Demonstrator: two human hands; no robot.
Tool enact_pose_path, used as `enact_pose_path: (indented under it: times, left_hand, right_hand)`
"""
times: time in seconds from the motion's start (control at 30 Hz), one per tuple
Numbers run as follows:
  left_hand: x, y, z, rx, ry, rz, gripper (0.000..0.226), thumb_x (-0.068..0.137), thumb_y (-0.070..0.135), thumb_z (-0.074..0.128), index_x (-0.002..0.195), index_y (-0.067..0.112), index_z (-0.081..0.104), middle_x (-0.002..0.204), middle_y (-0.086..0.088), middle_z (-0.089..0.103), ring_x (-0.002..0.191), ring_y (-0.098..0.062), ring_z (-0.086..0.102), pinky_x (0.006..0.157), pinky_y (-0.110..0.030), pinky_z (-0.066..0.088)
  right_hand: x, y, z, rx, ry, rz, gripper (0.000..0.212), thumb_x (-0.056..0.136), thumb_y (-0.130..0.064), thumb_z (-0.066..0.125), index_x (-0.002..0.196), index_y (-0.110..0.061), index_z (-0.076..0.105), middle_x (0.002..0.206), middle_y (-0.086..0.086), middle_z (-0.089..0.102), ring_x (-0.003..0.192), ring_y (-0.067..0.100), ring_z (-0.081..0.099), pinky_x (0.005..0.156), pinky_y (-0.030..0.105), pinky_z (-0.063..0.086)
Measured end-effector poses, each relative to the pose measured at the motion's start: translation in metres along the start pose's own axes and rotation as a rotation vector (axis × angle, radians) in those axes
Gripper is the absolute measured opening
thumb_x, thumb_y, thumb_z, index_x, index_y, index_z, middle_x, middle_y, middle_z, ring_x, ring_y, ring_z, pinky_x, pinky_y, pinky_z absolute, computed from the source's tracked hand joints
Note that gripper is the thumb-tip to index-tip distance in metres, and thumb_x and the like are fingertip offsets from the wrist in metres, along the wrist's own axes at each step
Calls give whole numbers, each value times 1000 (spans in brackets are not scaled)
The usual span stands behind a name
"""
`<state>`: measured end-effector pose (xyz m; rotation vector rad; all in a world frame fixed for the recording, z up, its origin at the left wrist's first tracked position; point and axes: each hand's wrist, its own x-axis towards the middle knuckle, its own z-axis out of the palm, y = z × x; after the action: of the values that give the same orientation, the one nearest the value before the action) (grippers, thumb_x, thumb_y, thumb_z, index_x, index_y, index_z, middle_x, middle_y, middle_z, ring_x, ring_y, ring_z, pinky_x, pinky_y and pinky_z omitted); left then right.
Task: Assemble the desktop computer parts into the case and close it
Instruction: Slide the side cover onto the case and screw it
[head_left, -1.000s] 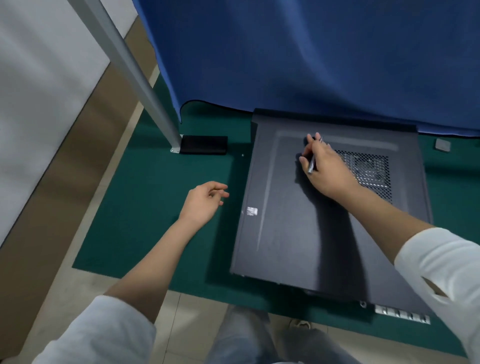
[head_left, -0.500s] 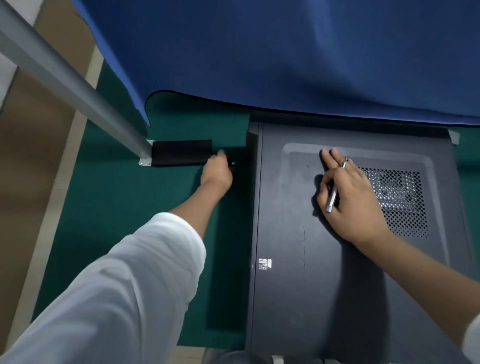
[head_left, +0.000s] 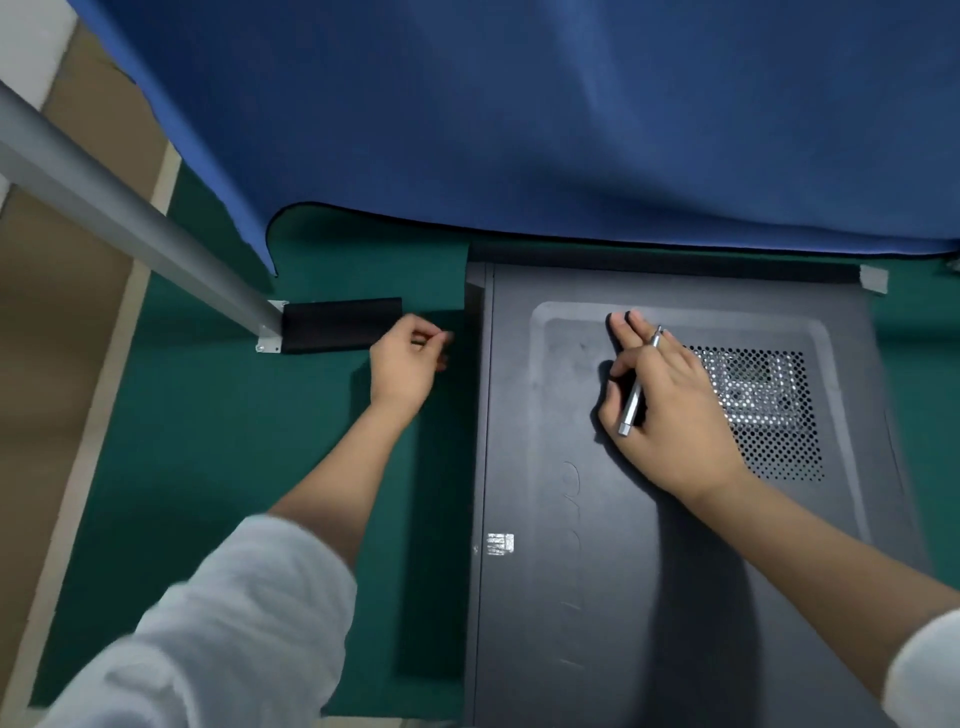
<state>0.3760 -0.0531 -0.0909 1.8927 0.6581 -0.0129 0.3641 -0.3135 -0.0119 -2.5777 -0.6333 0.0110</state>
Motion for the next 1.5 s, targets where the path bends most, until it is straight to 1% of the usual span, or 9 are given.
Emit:
enact_pose_path:
  times: [0.23, 0.33, 0.47, 0.57, 0.73, 1.0, 1.2, 1.37, 1.5]
  left_hand:
    - [-80, 56, -24, -415, 210, 84, 6, 90, 12, 64, 85, 12, 62, 78, -2, 70, 55, -8, 63, 53, -18, 50]
    - [-123, 82, -12, -499, 164, 86, 5, 91, 11, 64, 86, 12, 62, 75, 0, 70, 55, -7, 62, 52, -17, 48]
    - [-184, 99, 24, -629, -7, -19, 4, 91, 10, 63, 91, 13, 65, 80, 3, 74, 61, -5, 64, 57, -15, 49]
    - [-228, 102, 58, -745, -113, -113, 6, 91, 9, 61, 95, 11, 65, 82, 2, 75, 61, -4, 64, 58, -14, 50]
    - [-295, 99, 104, -811, -175, -209, 10, 90, 10, 62, 98, 11, 67, 86, -2, 75, 61, -4, 64, 59, -15, 51]
    - [-361, 97, 130, -910, -188, -267, 14, 87, 12, 65, 99, 7, 69, 92, -6, 74, 69, -7, 68, 62, -15, 52]
    - [-388, 97, 135, -897, -185, -276, 14, 85, 12, 67, 97, 7, 72, 91, -8, 74, 71, -9, 67, 62, -17, 53]
    - [-397, 93, 139, -858, -184, -244, 10, 86, 11, 67, 94, 9, 72, 86, -5, 73, 69, -8, 67, 62, -18, 53]
    - [-404, 88, 147, -818, -228, -292, 14, 87, 16, 67, 100, 14, 70, 95, 0, 74, 64, -5, 64, 55, -18, 50]
  right_hand:
    - [-4, -2, -7, 203, 28, 40, 17, 95, -28, 52, 102, -13, 54, 134, 11, 56, 131, 23, 45, 109, 40, 34]
    - [-21, -10, -25, 675, 199, 297, 16, 102, -31, 38, 104, -22, 50, 90, 7, 71, 94, 16, 64, 88, 32, 46]
    - [-69, -18, -49, 973, 346, 450, 34, 105, -21, 26, 101, -20, 60, 65, -4, 51, 58, -1, 48, 62, 11, 39]
    - [-114, -13, -67, 1100, 267, 499, 34, 103, -17, 33, 94, -22, 65, 66, -16, 57, 62, -2, 50, 68, 17, 47]
    - [-180, 1, -92, 1443, 244, 577, 10, 93, -16, 57, 84, -14, 57, 71, 1, 59, 69, 13, 61, 79, 29, 53]
    - [-250, 14, -102, 1546, 221, 530, 18, 77, -30, 67, 79, -14, 59, 84, 15, 66, 98, 31, 68, 82, 26, 54]
    - [-270, 13, -108, 1503, 220, 498, 21, 78, -30, 66, 83, -11, 58, 84, 8, 70, 86, 18, 69, 77, 23, 54]
    - [-284, 16, -114, 1429, 198, 512, 10, 84, -10, 68, 88, -5, 60, 83, 11, 73, 80, 21, 72, 72, 23, 56]
    - [-299, 23, -111, 1250, 162, 585, 3, 86, -10, 68, 85, -10, 64, 60, -3, 66, 47, 8, 57, 50, 15, 46]
